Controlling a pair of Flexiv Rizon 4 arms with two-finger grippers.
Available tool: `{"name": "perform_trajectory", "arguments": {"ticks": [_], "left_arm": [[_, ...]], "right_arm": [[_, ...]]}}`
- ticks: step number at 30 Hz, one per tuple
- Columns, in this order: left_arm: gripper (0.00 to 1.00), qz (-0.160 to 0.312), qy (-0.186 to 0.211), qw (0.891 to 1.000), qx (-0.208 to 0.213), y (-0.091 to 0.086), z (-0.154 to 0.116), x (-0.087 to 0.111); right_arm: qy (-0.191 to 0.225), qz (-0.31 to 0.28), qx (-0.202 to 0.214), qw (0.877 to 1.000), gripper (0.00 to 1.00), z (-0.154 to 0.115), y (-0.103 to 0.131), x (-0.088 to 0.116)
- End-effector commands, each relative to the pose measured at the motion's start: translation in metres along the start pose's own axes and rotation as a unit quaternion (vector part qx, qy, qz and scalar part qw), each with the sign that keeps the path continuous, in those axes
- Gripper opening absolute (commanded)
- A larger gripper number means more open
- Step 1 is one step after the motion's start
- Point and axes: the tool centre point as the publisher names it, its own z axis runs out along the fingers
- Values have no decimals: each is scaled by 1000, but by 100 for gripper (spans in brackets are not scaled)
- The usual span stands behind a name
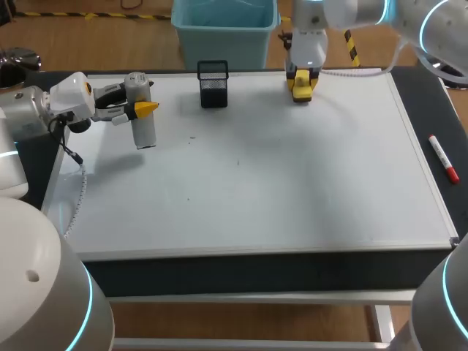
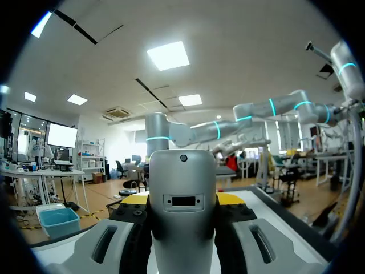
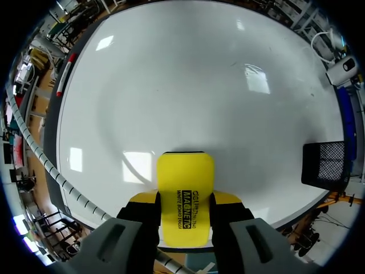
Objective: Pick up the inspection probe, press it on each red-marked spot on the whiteboard one by one, put down the probe, pick up the eraser, and wipe off all the red marks.
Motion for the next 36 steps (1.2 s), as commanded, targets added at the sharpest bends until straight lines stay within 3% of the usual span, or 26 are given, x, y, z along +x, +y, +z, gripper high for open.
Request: {"name": "perform_trajectory", "arguments": {"ticks": [1,8,10,12,15,16,17,18,29,36], "left_arm": [[0,1,-1,1000,0,-1,0,0],[0,1,-1,1000,0,-1,0,0],[0,1,-1,1000,0,-1,0,0],[0,1,-1,1000,0,-1,0,0],[0,1,-1,1000,0,-1,0,0],[0,1,-1,1000,0,-1,0,0],[0,1,-1,1000,0,-1,0,0],[0,1,-1,1000,0,-1,0,0],[0,1,-1,1000,0,-1,0,0],[0,1,-1,1000,0,-1,0,0]], "right_arm": [[3,1,1,1000,0,2,-2,-1],[3,3,1,1000,0,4,-1,-1],[2,3,0,1000,11,5,-1,-1],[2,3,0,1000,0,6,-1,-1],[0,6,-1,1000,0,6,-1,-1],[1,6,-2,1000,32,6,-1,-1],[0,7,-2,1000,96,6,0,0],[-1,10,-2,1000,100,5,0,1],[-22,33,2,999,100,-6,8,10],[-90,101,0,991,100,-27,17,24]]}}
